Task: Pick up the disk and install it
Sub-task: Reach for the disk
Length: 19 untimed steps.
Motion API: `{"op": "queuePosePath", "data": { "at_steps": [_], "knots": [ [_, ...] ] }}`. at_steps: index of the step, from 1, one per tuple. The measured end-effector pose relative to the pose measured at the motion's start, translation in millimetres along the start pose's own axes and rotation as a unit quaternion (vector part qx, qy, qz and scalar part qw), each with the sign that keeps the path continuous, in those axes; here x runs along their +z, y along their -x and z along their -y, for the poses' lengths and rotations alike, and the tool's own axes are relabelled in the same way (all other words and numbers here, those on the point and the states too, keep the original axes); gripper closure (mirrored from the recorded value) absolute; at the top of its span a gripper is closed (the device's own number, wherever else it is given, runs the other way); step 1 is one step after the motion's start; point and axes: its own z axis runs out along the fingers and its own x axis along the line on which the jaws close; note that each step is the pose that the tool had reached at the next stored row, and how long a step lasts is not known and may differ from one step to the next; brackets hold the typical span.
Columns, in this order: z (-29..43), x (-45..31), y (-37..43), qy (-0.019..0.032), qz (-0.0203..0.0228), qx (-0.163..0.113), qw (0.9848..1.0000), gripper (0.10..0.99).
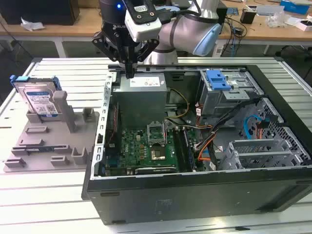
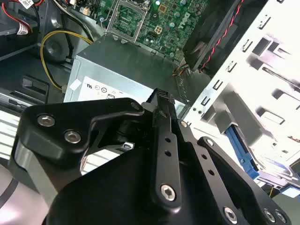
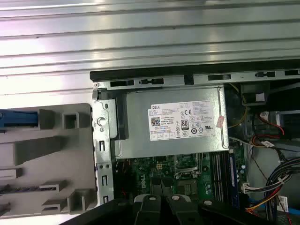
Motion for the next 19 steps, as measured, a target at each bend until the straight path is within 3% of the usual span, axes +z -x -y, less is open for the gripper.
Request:
{"op": "queuePosePath", "data": {
  "at_steps": [14, 17, 19],
  "knots": [
    [0.0, 0.0, 0.0, 0.0000, 0.0000, 0.000, 1.0000, 0.980],
    [-4.8, 0.6, -7.3, 0.0000, 0.0000, 0.001, 1.0000, 0.980],
    [-9.7, 1.3, -18.5, 0.0000, 0.0001, 0.001, 1.0000, 0.980]
  ]
}}
